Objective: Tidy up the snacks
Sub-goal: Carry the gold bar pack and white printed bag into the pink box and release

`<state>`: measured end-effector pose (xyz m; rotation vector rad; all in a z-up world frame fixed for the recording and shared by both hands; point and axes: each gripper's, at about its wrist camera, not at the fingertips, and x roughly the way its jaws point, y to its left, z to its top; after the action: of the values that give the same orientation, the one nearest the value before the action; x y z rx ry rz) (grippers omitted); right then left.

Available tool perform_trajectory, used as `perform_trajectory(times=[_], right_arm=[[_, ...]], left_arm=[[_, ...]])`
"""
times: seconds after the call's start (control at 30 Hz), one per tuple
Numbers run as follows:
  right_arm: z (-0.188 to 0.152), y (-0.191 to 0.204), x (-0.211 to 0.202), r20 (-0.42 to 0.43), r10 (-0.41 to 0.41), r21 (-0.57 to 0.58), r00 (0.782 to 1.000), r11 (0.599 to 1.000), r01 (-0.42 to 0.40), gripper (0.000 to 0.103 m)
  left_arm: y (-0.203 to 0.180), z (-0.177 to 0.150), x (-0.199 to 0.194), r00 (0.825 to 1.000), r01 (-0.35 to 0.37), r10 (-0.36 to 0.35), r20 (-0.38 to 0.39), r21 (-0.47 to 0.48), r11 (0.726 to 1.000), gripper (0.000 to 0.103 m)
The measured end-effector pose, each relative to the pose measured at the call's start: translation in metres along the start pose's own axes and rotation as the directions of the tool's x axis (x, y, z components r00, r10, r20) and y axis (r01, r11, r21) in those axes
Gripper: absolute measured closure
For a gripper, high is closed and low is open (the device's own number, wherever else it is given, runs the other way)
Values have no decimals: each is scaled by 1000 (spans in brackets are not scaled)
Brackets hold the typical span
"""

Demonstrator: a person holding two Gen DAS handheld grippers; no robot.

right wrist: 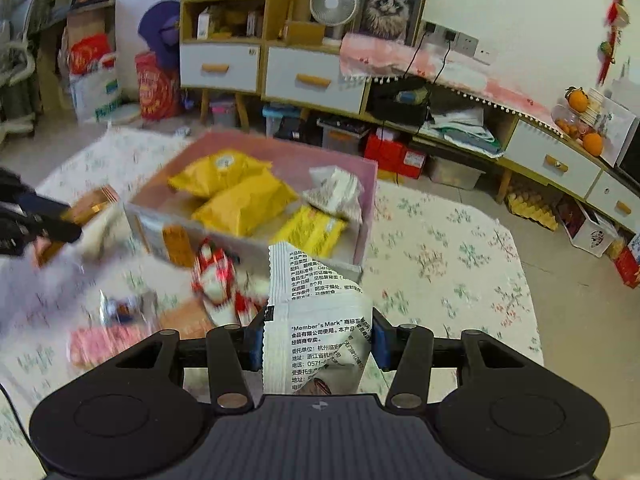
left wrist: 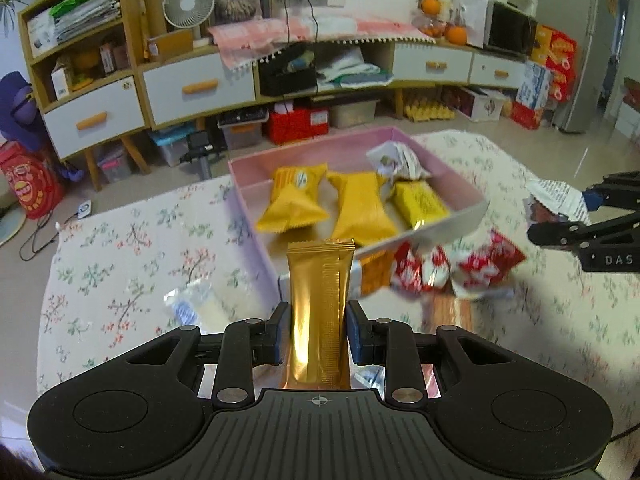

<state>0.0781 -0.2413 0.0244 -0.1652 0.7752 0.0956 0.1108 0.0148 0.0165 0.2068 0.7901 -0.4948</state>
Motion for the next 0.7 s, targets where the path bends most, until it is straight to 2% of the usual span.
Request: perform_trajectory(times=[0.7], right_arm=[[42, -3, 38, 79, 4, 95, 997, 995, -12, 81]], left_arm=[[-16, 59, 67, 997, -60, 62, -40, 56, 997, 77]])
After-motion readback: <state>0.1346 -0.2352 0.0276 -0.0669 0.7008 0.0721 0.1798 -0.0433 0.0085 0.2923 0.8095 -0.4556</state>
